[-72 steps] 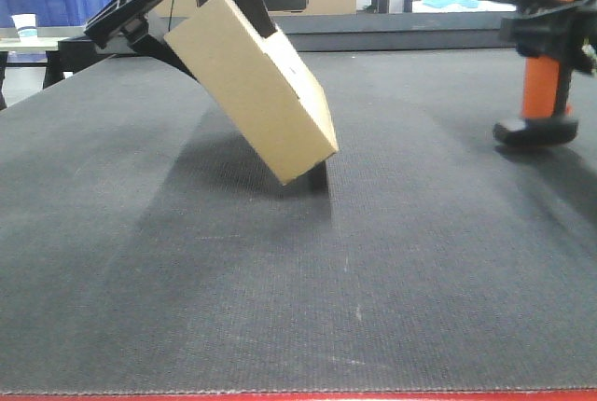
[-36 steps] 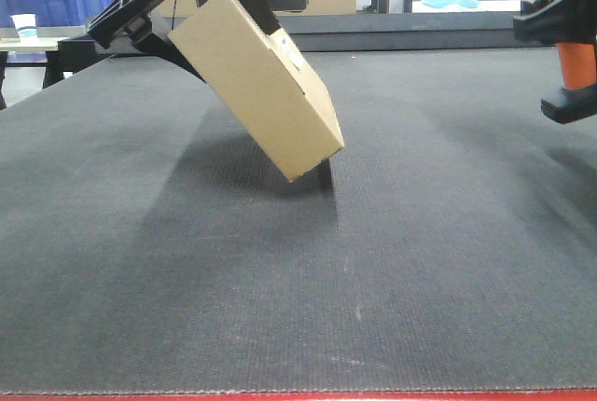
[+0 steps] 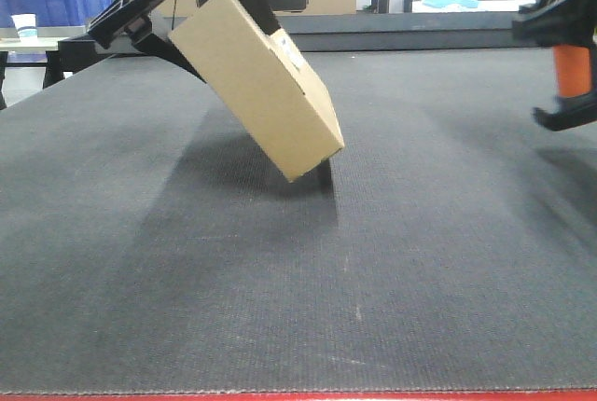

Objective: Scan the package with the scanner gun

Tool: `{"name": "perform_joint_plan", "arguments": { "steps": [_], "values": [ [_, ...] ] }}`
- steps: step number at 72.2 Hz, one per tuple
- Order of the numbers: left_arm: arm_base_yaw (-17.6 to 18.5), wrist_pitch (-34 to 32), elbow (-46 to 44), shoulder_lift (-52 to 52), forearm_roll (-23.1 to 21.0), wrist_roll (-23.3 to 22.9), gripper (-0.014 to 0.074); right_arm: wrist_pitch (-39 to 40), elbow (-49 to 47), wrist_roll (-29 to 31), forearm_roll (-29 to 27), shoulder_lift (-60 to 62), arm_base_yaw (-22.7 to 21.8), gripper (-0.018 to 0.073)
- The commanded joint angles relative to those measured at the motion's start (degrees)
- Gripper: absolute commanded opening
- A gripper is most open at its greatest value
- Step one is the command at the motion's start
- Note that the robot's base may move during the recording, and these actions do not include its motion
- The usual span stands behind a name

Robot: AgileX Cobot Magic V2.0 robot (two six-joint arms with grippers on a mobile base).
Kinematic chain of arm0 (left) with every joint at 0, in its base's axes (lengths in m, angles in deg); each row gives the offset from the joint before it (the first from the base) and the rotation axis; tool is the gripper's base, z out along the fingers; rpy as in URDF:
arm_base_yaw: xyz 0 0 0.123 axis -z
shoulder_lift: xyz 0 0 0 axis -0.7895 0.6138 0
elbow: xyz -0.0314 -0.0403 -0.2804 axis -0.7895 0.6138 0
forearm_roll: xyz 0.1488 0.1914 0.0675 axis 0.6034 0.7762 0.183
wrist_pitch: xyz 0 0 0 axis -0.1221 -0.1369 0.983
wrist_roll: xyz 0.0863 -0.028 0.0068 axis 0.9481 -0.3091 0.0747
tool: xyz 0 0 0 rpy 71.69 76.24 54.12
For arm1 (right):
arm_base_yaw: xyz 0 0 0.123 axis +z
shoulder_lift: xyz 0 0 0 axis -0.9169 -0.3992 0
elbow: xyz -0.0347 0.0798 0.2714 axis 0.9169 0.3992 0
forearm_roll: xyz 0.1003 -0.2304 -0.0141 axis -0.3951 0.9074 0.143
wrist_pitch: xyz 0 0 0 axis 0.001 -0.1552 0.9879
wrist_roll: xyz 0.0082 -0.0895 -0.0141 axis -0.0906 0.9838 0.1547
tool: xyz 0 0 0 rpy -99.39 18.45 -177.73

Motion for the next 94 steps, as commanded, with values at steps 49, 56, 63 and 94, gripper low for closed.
{"name": "perform_joint_plan", "arguments": {
  "steps": [49, 56, 63, 94],
  "values": [
    [0.4, -0.8, -0.1, -0.2, -1.2, -0.3, -0.0111, 9.6, -0.4, -14.5, -0.3, -4.8, 0.0, -0.016],
    [0.4, -0.6, -0.1, -0.2, -1.2, -0.3, -0.0111, 9.6, -0.4, -14.5, -0.3, -5.1, 0.0, -0.016],
    [0.4, -0.6, -0.1, -0.2, -1.2, -0.3, -0.0111, 9.5, -0.4, -14.5, -0.3, -5.0, 0.0, -0.016],
    [0.4, 0.1, -0.1, -0.2, -1.2, -0.3, -0.0111, 6.3, -0.4, -14.5, 1.4, -5.0, 0.0, 0.0163]
  ]
}}
